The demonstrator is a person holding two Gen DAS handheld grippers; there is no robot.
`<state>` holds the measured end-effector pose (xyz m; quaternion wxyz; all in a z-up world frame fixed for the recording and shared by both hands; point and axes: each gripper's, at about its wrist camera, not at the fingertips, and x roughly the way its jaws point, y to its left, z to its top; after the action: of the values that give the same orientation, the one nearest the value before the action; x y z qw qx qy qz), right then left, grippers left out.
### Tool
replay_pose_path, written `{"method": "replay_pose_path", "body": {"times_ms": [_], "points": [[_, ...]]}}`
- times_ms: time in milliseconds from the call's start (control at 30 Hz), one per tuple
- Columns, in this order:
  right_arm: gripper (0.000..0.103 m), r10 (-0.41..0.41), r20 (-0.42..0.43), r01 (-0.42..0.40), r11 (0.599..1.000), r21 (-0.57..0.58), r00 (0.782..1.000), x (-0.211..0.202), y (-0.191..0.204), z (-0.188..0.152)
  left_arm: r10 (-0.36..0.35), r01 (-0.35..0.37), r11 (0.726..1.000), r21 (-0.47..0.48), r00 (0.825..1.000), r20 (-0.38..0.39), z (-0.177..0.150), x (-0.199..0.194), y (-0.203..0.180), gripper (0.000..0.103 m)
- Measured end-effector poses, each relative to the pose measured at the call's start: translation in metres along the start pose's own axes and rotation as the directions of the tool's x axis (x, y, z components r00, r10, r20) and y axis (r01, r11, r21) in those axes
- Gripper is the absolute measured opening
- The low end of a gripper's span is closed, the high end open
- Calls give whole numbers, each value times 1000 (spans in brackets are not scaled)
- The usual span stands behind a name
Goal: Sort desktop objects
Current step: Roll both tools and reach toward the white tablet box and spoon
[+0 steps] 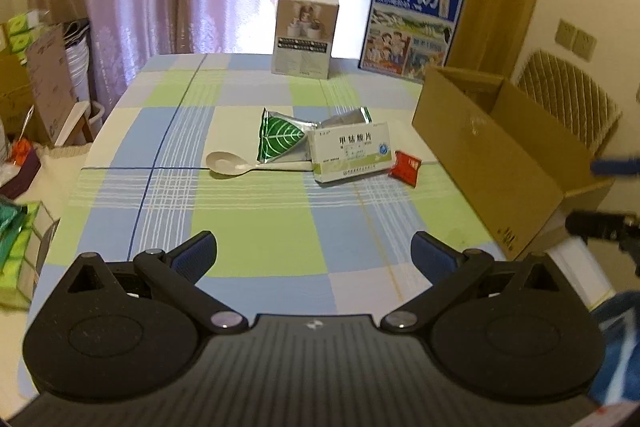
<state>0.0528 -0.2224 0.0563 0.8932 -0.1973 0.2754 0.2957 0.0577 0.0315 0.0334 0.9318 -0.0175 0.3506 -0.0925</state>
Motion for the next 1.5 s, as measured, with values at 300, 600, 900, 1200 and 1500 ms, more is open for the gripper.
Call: {"method": "replay_pose_path", "body": {"times_ms": [300, 600, 900, 1200, 1500], "points": [[101, -15, -57, -12, 894, -449, 998, 72, 15, 9, 11, -3, 977, 215, 999, -38, 12, 43, 18, 102], [101, -15, -69, -36, 727, -686, 998, 149, 11, 20, 35, -26, 764, 644, 999, 0, 25, 97, 32, 101], [95, -15, -113, -82, 601, -795, 993, 215, -2, 22, 61, -4, 530, 848, 998, -34, 27, 161, 57, 95], [86, -53, -138, -95, 489, -867, 989, 261, 0, 9, 43, 30, 469, 883, 997, -57, 42, 201, 70, 86], [86, -71, -131, -87, 438, -895, 989, 293, 6, 4, 32, 87, 418, 904, 993, -110, 43, 222, 72, 85]]}}
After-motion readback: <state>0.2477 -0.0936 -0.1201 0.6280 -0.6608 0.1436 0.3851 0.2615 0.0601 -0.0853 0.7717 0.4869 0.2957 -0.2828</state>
